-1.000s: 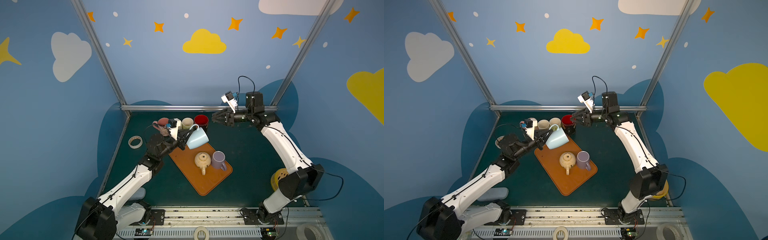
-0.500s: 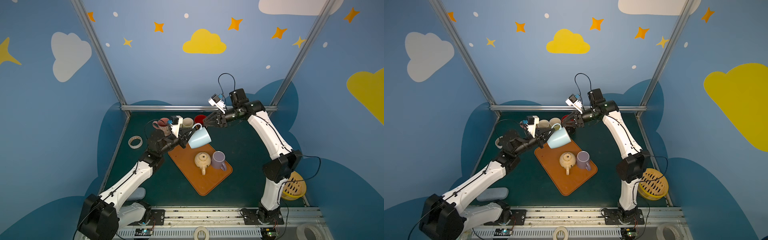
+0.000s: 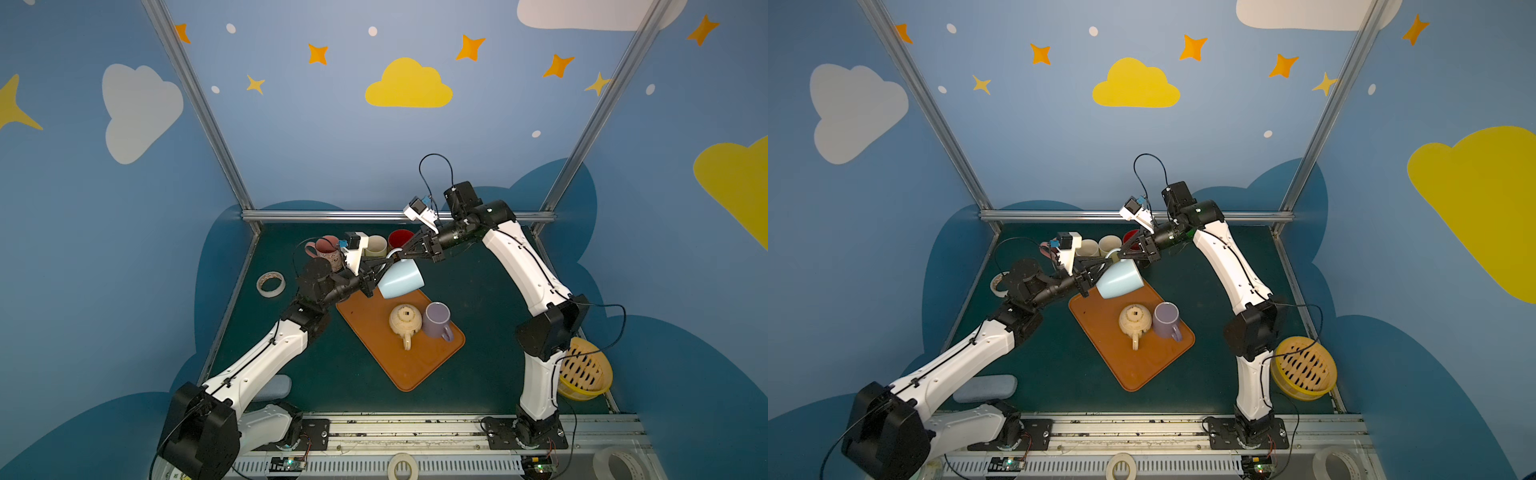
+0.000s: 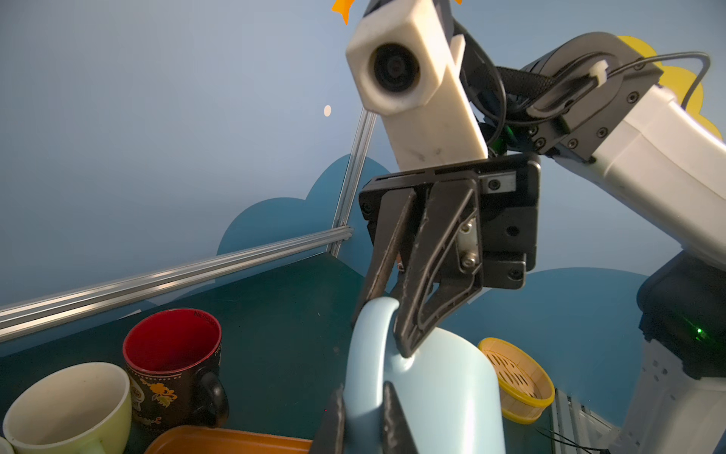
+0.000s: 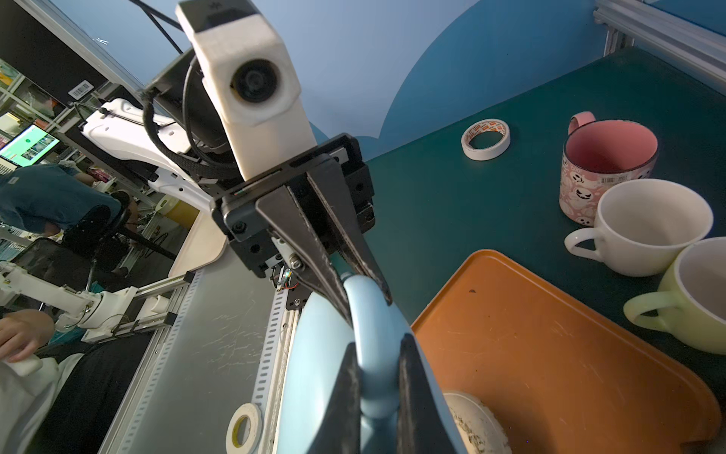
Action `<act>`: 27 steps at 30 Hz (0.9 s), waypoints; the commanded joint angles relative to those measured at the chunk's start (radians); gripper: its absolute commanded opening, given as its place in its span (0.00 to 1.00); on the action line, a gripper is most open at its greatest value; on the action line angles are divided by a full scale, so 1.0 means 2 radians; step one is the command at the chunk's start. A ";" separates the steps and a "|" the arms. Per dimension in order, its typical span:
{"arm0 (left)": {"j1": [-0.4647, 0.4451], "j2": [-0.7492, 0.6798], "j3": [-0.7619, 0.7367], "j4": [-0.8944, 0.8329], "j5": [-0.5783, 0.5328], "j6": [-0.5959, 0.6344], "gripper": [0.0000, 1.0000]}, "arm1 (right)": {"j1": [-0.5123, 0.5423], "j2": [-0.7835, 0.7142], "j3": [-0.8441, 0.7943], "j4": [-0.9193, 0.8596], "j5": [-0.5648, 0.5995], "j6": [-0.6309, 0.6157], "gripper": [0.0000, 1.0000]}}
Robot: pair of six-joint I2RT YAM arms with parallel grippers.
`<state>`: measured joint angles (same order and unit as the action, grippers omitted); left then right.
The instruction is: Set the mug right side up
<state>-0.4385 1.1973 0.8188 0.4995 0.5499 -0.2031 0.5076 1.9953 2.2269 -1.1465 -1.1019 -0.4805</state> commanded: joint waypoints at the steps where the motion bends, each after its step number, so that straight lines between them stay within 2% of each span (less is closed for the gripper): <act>1: 0.003 0.000 0.019 0.064 0.000 -0.015 0.03 | 0.002 0.004 0.012 -0.020 -0.016 -0.010 0.00; 6: 0.004 0.004 0.026 0.054 -0.002 -0.011 0.03 | 0.007 -0.002 0.008 -0.023 -0.014 -0.011 0.00; 10: 0.012 0.011 0.053 0.015 0.012 -0.008 0.08 | 0.008 -0.017 -0.011 -0.009 -0.007 -0.009 0.00; 17: 0.019 0.014 0.075 -0.019 0.032 -0.009 0.30 | 0.007 -0.048 -0.049 0.028 -0.015 0.002 0.00; 23: 0.022 0.018 0.087 -0.036 0.053 -0.006 0.39 | 0.002 -0.058 -0.061 0.042 -0.023 0.006 0.00; 27: 0.033 0.022 0.124 -0.109 0.121 0.029 0.55 | -0.001 -0.062 -0.067 0.039 -0.023 0.003 0.00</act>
<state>-0.3882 1.2392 1.0004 0.3721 0.6819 -0.1932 0.5133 1.9400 2.0903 -1.0859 -1.0847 -0.4763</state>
